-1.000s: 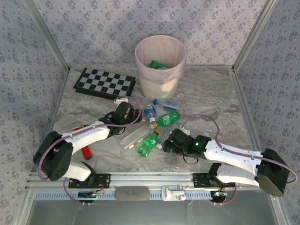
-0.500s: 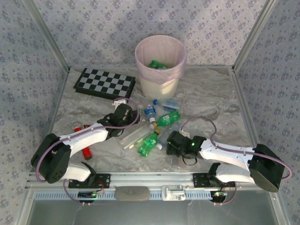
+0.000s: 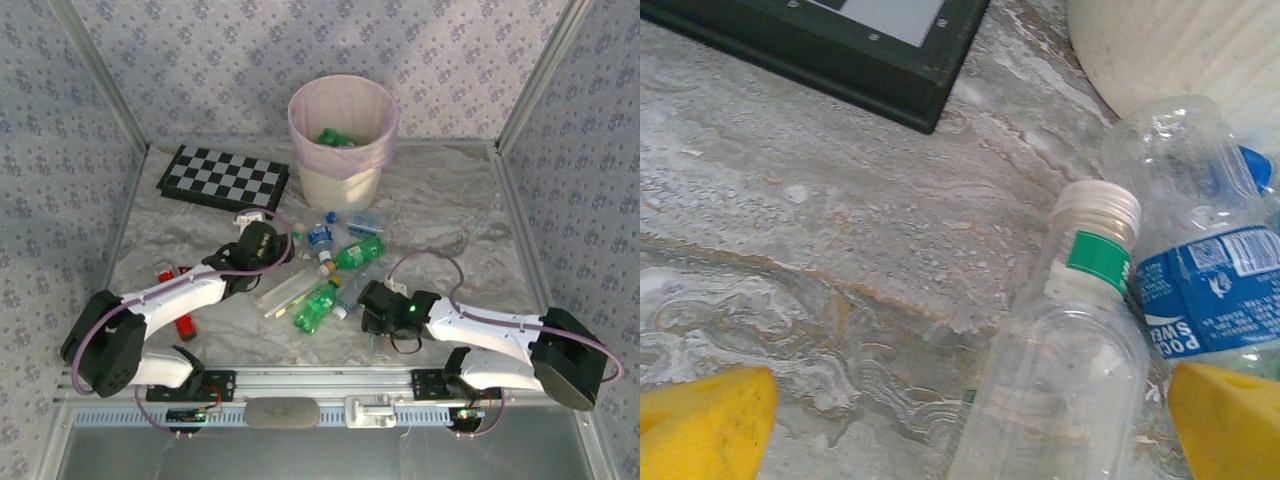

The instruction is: Put the plastic bottles in the bin

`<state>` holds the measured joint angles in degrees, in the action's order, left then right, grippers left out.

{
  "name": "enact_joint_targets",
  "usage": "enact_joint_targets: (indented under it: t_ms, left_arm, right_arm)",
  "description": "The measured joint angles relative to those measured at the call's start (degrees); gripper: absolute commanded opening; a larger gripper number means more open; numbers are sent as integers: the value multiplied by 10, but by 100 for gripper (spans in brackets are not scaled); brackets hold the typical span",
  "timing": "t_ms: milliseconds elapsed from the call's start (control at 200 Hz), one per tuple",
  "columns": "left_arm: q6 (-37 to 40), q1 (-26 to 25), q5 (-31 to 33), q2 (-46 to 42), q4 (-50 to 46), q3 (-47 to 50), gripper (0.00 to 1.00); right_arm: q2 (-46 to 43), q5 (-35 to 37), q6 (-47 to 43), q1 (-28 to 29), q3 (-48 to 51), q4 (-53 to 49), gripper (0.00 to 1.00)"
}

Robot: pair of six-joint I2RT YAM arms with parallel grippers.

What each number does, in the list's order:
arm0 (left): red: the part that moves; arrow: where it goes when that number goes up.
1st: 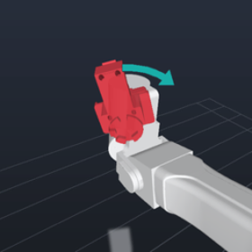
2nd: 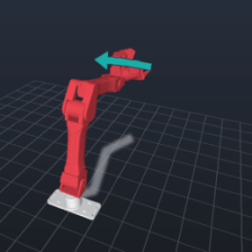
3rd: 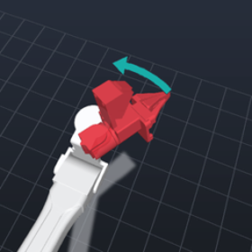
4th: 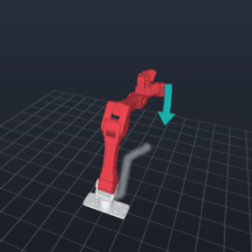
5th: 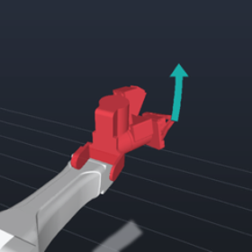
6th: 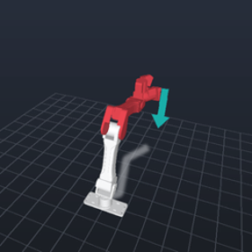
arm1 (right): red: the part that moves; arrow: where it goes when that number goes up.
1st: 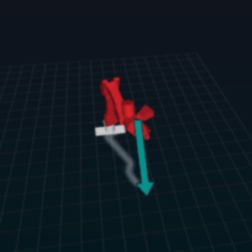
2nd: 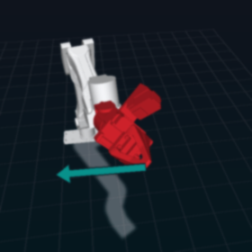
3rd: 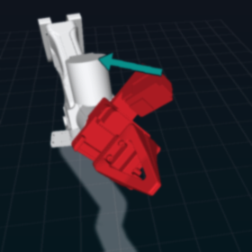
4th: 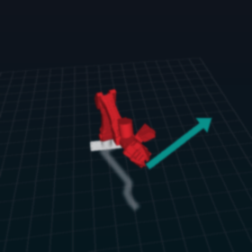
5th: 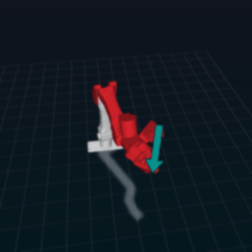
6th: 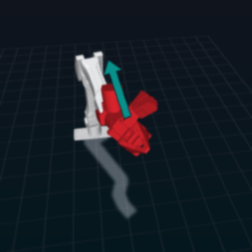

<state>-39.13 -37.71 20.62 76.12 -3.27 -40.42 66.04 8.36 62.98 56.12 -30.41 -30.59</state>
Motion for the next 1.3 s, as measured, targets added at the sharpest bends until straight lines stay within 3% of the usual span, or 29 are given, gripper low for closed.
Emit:
enact_joint_targets:
  t_ms: [210, 395, 615, 954, 1299]
  left_arm:
    - [-26, 69, -20, -27, 5, 38, 100]
    - [-30, 120, -26, -77, 3, 58, 100]
    - [-36, 168, -33, -144, 2, 91, 100]
    - [-51, 174, -50, -183, -5, 139, 100]
    - [-45, 174, -80, -246, -17, 160, 100]
  right_arm:
    - [-37, 9, -66, -76, -45, -18, 49]
    - [-49, 2, -169, -185, -117, -19, 48]
    - [6, -24, -308, -288, -272, -16, 48]
    - [169, -56, -459, -314, -593, 45, 49]
    - [379, -83, -501, -325, -863, 51, 49]
